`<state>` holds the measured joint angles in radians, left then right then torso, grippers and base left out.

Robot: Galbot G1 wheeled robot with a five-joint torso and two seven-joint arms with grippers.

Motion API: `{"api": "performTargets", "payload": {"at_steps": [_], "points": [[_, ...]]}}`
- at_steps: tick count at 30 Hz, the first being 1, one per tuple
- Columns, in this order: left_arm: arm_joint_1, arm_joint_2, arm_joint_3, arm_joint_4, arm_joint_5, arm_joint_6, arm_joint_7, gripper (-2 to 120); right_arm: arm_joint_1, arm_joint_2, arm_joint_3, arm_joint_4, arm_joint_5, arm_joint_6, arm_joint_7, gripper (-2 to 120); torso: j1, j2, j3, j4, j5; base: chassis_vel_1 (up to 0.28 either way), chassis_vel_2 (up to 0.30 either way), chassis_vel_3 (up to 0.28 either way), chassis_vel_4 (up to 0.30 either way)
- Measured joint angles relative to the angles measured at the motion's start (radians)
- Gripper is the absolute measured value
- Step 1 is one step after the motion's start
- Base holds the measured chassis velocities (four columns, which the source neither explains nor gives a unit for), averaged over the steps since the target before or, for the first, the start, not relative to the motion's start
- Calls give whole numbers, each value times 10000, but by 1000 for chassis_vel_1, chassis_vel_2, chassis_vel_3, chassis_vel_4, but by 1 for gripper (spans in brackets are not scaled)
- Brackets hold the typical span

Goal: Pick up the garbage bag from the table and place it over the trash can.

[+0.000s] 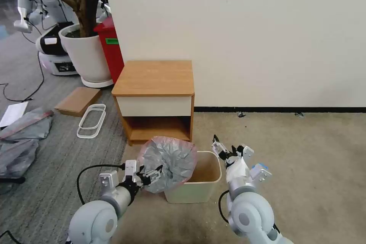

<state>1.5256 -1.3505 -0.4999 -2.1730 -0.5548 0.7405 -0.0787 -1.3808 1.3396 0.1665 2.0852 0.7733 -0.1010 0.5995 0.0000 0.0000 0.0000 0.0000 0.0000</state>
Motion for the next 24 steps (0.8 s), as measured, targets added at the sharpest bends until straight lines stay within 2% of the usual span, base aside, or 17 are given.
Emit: {"api": "performTargets", "payload": {"at_steps": [15,18,24], "points": [[-540,361,601,703,-378,-34,-738,72,52,16,45,-246,-8,30,4,85,0,0,0,0,0,0,0,0,0],[-807,436,792,882,-612,-40,-1135,72,59,36,77,-317,-16,58,4,84,0,0,0,0,0,0,0,0,0],[-1095,649,1008,1061,-925,-44,-1453,72,45,48,127,-359,-24,78,4,82,0,0,0,0,0,0,0,0,0]]}}
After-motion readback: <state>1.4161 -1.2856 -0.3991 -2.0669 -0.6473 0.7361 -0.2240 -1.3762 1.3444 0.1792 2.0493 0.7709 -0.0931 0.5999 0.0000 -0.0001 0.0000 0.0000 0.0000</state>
